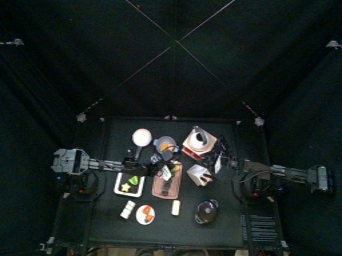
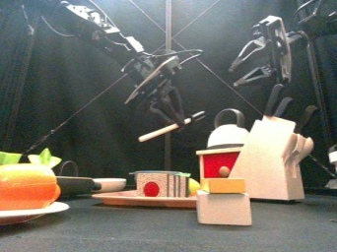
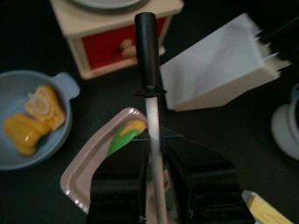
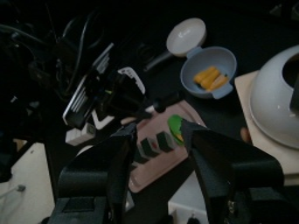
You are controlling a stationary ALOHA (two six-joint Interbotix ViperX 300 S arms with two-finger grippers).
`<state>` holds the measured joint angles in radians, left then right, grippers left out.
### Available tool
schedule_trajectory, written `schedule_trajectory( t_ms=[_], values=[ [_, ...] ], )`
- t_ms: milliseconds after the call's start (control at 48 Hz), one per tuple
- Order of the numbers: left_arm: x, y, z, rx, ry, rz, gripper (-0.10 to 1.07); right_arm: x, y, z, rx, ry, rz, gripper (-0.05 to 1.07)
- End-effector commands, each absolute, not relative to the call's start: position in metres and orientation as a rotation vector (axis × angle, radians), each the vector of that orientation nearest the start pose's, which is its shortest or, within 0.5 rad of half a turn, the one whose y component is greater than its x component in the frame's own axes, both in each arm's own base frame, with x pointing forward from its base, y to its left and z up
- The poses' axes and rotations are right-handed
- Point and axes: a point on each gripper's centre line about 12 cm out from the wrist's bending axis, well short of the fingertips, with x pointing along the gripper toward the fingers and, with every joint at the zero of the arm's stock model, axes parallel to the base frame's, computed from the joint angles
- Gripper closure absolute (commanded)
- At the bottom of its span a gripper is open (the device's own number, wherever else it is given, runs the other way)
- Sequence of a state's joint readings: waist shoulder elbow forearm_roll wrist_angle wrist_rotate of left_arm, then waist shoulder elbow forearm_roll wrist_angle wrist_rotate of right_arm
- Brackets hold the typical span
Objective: Grab knife sharpener with other arm
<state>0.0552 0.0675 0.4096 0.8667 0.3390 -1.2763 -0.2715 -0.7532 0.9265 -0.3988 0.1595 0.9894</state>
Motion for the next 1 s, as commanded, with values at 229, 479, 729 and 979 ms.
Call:
schedule_trajectory(
  t_ms=[229, 479, 729, 979],
  values=[
    [0.453, 0.062, 0.268, -0.365, 0.362, 0.209, 0.41, 0.232, -0.084, 0.306, 0.567, 0.076, -0.379, 0.21],
    [0.456, 0.071, 0.284, -0.405, 0.232, 0.058, 0.41, 0.232, -0.086, 0.307, 0.532, 0.058, -0.369, 0.19],
    [0.460, 0.082, 0.282, -0.463, 0.177, 0.011, 0.41, 0.233, -0.088, 0.312, 0.533, 0.020, -0.354, 0.17],
    [0.472, 0.083, 0.276, -0.457, 0.161, -0.011, 0.41, 0.235, -0.089, 0.316, 0.526, -0.014, -0.335, 0.18]
  ],
)
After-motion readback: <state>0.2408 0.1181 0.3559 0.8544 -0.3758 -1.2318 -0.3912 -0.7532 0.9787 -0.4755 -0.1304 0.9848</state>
